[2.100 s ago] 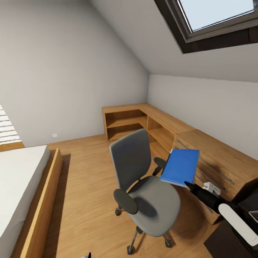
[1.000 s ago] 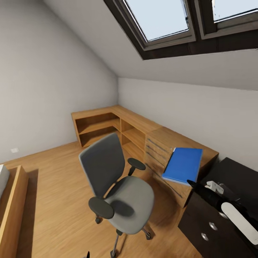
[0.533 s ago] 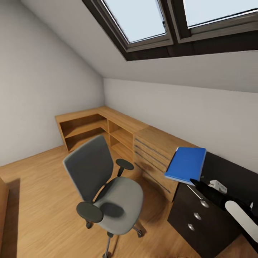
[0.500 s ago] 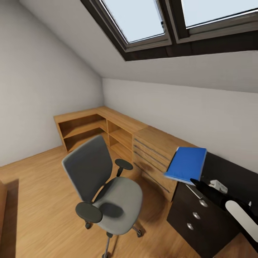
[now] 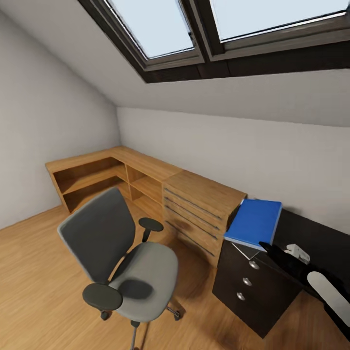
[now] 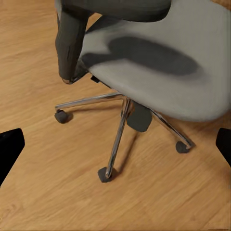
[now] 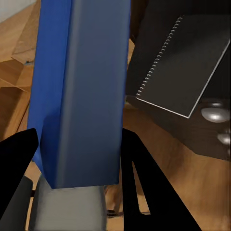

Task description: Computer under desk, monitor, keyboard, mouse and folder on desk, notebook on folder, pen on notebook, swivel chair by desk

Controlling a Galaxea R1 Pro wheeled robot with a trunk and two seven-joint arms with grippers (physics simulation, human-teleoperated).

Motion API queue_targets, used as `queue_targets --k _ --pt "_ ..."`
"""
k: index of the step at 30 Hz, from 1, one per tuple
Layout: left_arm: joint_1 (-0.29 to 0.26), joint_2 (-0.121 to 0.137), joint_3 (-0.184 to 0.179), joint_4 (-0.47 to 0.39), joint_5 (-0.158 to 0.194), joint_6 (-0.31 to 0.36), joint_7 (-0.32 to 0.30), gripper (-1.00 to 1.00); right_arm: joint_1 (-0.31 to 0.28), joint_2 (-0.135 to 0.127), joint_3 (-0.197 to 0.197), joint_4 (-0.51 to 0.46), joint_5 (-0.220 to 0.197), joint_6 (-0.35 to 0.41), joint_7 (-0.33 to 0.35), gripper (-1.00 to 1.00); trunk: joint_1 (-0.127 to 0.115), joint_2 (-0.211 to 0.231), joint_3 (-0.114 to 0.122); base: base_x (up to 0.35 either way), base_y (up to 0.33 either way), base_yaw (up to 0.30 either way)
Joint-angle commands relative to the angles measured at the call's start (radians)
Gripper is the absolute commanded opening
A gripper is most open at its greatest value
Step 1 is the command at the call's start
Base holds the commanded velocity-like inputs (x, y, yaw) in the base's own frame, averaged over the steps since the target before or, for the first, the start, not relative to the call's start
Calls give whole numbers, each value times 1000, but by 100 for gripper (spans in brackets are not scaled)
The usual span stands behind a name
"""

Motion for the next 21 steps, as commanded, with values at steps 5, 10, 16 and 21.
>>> queue_targets --k 5,10,16,21 --pt "-1 7 -4 1 10 23 -8 100 -1 0 2 9 -10 -3 -8 -100 0 -2 -2 0 0 -265" --pt "-1 9 -4 1 10 67 -8 100 -1 0 2 17 -10 -3 -6 -100 0 -2 -2 0 0 -274" --pt "-1 10 -4 1 10 77 -8 100 -1 0 1 20 -10 -4 -5 -100 0 -2 -2 0 0 -285" --pt "-1 9 -4 1 10 78 -8 100 -1 0 1 28 -10 -6 -5 -100 0 -2 -2 0 0 -288"
